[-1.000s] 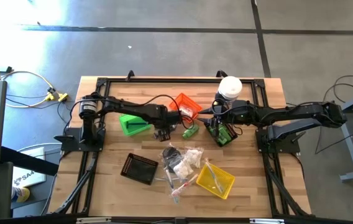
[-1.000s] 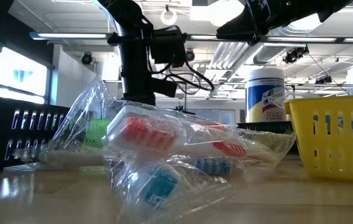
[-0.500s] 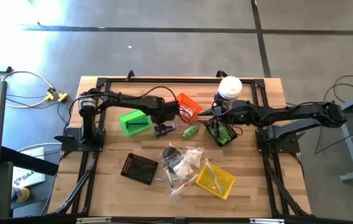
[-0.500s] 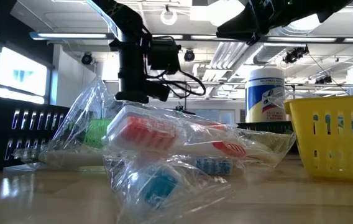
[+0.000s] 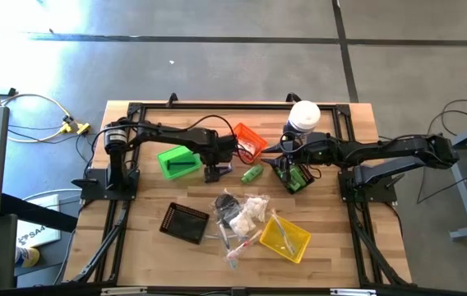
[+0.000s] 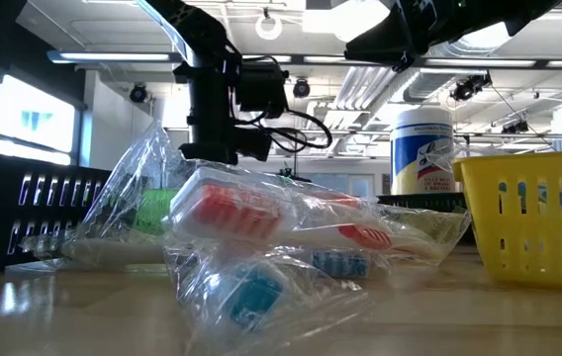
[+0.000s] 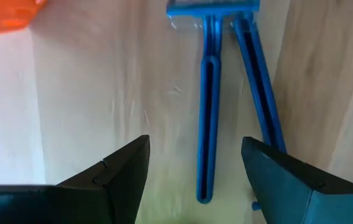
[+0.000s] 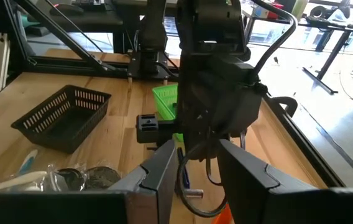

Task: Pick & Place Travel size toiletries
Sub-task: Put the blue razor into the green bin

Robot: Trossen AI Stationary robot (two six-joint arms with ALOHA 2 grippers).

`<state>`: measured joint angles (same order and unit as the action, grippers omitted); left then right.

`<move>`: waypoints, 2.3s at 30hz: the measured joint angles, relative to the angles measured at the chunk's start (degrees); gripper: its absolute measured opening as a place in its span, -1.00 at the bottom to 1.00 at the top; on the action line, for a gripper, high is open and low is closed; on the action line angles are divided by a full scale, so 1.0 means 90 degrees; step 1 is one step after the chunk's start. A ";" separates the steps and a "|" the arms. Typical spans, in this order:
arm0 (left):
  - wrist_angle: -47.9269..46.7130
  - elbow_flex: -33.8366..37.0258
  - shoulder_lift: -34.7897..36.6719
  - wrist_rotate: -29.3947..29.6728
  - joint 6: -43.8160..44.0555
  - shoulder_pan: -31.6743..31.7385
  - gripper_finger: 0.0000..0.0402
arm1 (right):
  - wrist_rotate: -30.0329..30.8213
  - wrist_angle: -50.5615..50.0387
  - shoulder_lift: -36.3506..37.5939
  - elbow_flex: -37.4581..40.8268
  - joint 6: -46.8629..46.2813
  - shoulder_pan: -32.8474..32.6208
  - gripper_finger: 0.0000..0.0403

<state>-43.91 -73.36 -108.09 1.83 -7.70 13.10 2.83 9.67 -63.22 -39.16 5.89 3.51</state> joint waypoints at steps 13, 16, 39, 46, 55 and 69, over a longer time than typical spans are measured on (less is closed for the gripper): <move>0.0089 -0.0001 -0.0190 -0.0013 -0.0003 0.0000 0.24 | 0.0000 -0.0003 0.0000 -0.0002 0.0000 0.0000 -0.45; 0.0076 -0.0001 -0.0190 -0.0092 0.0000 0.0002 0.24 | -0.0002 -0.0003 0.0000 0.0000 0.0000 0.0000 -0.45; 0.0105 0.0000 -0.0193 -0.0148 -0.0119 0.0000 0.10 | -0.0001 -0.0002 0.0000 0.0000 0.0000 0.0000 -0.45; 0.0103 0.0000 -0.0193 -0.0153 -0.0117 0.0000 -0.15 | -0.0002 -0.0002 0.0000 0.0000 0.0000 0.0001 -0.45; 0.0105 0.0000 -0.0193 -0.0148 -0.0114 0.0000 -0.36 | -0.0002 -0.0004 0.0000 0.0000 0.0000 0.0000 -0.45; 0.0108 0.0000 -0.0193 -0.0143 -0.0102 0.0000 -0.66 | -0.0002 -0.0002 0.0000 0.0000 -0.0001 -0.0001 -0.45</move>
<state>-42.94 -73.36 -109.82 0.54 -8.62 13.10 2.82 9.65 -63.22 -39.16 5.88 3.50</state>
